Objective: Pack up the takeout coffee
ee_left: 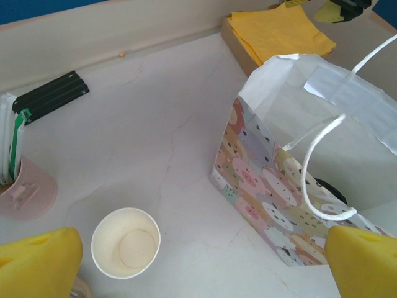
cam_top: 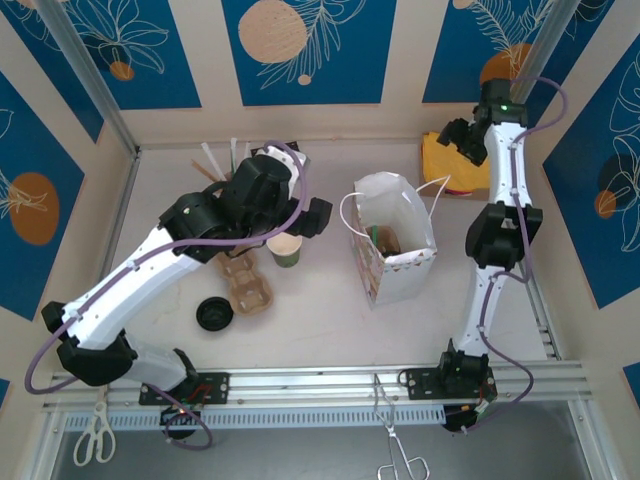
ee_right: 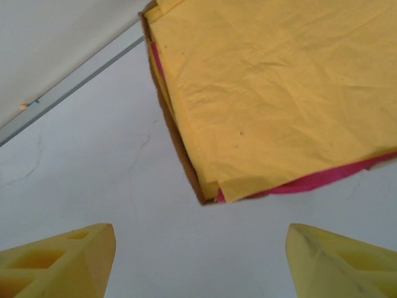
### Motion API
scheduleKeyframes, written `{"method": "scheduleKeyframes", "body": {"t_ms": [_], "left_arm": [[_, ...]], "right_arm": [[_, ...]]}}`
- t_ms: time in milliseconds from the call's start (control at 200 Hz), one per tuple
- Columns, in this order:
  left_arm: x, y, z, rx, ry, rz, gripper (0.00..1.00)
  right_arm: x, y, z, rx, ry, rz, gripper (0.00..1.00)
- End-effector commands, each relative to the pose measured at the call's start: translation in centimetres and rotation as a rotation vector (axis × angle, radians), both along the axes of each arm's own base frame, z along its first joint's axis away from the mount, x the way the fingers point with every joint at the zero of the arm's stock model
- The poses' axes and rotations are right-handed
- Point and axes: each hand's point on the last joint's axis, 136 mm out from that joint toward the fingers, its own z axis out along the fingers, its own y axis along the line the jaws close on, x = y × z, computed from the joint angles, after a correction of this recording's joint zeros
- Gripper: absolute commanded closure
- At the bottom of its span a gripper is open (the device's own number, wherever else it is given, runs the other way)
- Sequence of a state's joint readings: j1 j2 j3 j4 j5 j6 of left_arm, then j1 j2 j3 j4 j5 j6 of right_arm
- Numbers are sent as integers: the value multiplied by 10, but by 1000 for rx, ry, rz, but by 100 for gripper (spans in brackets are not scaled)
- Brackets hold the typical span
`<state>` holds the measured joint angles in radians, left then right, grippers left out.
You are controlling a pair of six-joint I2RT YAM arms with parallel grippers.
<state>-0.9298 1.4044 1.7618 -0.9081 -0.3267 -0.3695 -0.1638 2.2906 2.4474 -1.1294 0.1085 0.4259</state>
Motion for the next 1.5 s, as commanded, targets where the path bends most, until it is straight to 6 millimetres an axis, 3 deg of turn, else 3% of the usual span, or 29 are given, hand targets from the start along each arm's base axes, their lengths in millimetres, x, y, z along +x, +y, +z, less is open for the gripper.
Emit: {"method": "scheduleKeyframes", "body": {"t_ms": [0,260,535,615,730,810,890,1005,1115,1245,1400,1495], "left_arm": [[-5,22,5,-16,14,58,0],[-6,39,-3,3,47,131,0],[-5,43,-4,-3,70,167,0],[-4,44,-5,-3,75,173,0],[-4,44,-6,-6,80,176,0],[-5,44,-7,-9,84,177,0],[-6,44,-7,-11,85,176,0],[-6,44,-7,-18,85,176,0],[-7,44,-8,-21,85,172,0],[-7,43,-10,-27,84,166,0],[-8,42,-11,-28,84,157,0],[-8,43,-12,-27,82,156,0]], "right_arm": [[12,-8,-19,-29,24,-4,27],[41,-19,-75,-29,46,-23,25],[48,-26,-122,-3,98,-30,25],[48,-26,-129,4,107,-29,30],[47,-25,-133,26,113,-19,47],[46,-24,-131,32,112,-17,58],[46,-24,-123,36,100,-16,64],[45,-27,-108,33,81,-30,66],[44,-29,-86,41,44,-39,77],[41,-31,-62,55,6,-44,78],[36,-30,-38,70,-28,-43,90],[31,-27,-23,80,-49,-42,92]]}}
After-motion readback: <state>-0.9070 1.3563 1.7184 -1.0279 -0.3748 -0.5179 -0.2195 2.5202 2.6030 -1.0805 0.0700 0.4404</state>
